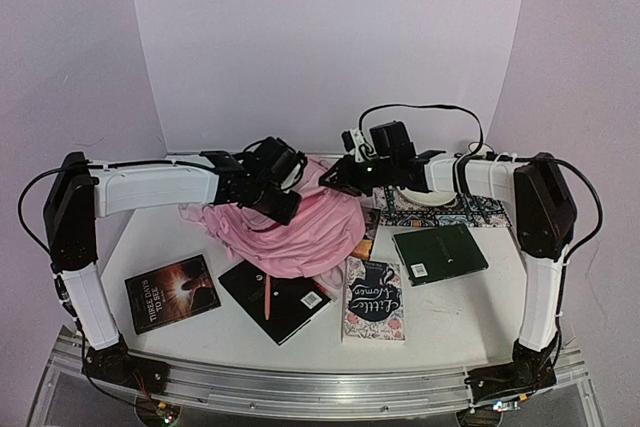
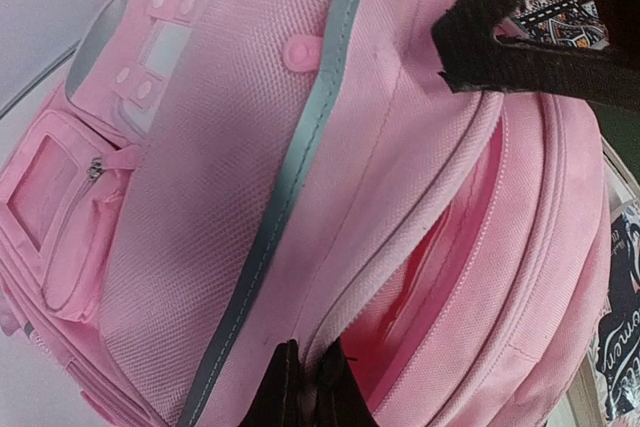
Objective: Pack the student bag
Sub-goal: Pick up the upper front pocket of the student bag, then pick up the pen from the book.
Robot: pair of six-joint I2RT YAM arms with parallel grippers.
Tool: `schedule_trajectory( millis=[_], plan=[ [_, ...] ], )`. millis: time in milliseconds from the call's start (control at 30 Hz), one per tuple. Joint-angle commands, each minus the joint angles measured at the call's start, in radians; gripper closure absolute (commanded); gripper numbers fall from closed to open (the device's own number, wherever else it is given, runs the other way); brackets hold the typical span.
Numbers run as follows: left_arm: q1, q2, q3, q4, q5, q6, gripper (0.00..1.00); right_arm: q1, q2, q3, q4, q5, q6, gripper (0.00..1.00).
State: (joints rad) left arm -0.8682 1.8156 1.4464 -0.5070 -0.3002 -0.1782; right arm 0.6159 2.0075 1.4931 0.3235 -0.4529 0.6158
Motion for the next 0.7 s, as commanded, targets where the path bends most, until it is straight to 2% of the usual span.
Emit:
schedule_trajectory(
  millis=[0, 233, 400, 667],
  plan=[
    [0.032, -0.029, 0.117, -0.024, -0.139, 0.021, 1.00, -0.001, -0.111, -0.030, -0.007, 0.026, -0.080, 0.68],
    [0.097, -0.017, 0.260, -0.090, -0.200, 0.046, 1.00, 0.027, -0.248, -0.147, -0.130, 0.148, -0.203, 0.49],
    [0.140, -0.016, 0.316, -0.113, -0.178, 0.023, 1.00, 0.096, -0.305, -0.205, -0.246, 0.248, -0.313, 0.46],
    [0.149, 0.023, 0.354, -0.113, -0.144, -0.049, 1.00, 0.268, -0.260, -0.222, -0.366, 0.342, -0.391, 0.46]
  ],
)
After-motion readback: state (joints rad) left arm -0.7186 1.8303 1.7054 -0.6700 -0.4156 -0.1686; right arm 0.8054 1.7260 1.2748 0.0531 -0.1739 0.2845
